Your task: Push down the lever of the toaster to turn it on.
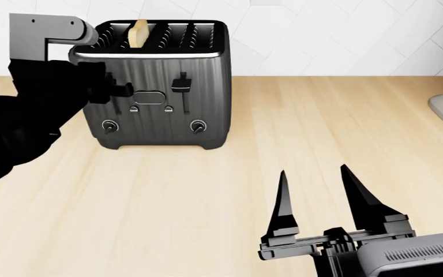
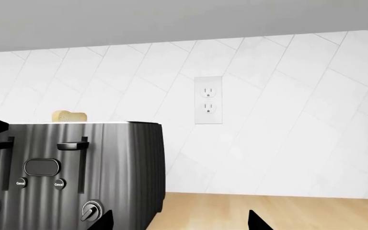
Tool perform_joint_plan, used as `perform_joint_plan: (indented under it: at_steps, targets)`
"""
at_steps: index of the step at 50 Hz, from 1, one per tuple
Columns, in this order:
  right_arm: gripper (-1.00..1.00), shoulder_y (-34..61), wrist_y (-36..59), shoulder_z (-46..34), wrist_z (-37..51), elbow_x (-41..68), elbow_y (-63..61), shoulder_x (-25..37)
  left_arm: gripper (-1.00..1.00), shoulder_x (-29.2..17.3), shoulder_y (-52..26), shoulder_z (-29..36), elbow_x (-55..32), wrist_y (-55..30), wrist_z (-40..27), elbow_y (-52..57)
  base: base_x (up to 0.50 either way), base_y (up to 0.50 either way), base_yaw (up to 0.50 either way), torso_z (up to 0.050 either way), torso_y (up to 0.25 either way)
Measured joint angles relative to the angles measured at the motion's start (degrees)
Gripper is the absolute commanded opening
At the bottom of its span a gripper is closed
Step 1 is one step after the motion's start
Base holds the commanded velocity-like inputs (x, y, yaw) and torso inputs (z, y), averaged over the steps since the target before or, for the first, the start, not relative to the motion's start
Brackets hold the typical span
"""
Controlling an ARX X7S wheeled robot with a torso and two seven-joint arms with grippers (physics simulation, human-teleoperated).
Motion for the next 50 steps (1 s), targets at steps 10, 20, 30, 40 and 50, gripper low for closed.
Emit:
perform_joint_plan:
  at_steps: [10, 20, 30, 40, 50]
  targets:
    - [1.00, 0.05, -0.12, -0.16, 0.26, 0.12, 0.01, 0.25, -1.00, 0.17, 0.29, 0.34, 0.02, 0.40, 0.38, -0.16, 0.00, 0.00, 0.00, 0.000, 0.000]
    - [1.00, 0.12, -0.22, -0.32, 0.49, 0.26, 0.05, 0.49, -1.00, 0.25, 1.18, 0.86, 0.85, 1.66, 1.28, -0.85, 0.00, 0.00, 0.00, 0.000, 0.000]
    - [1.00, 0.29, -0.28, -0.53, 0.71, 0.36, 0.20, 0.68, -1.00, 0.24, 2.66, 1.08, 1.51, 3.46, 2.38, -1.86, 0.00, 0.00, 0.00, 0.000, 0.000]
    - [1.00, 0.41, -0.27, -0.75, 0.96, 0.41, 0.20, 0.88, -1.00, 0.07, 4.53, 1.01, 1.69, 5.25, 3.32, -2.67, 0.00, 0.00, 0.00, 0.000, 0.000]
    - [1.00, 0.44, -0.31, -0.98, 1.19, 0.43, 0.16, 1.10, -1.00, -0.63, 7.42, 0.51, 1.96, 6.75, 3.88, -2.63, 0.00, 0.00, 0.00, 0.000, 0.000]
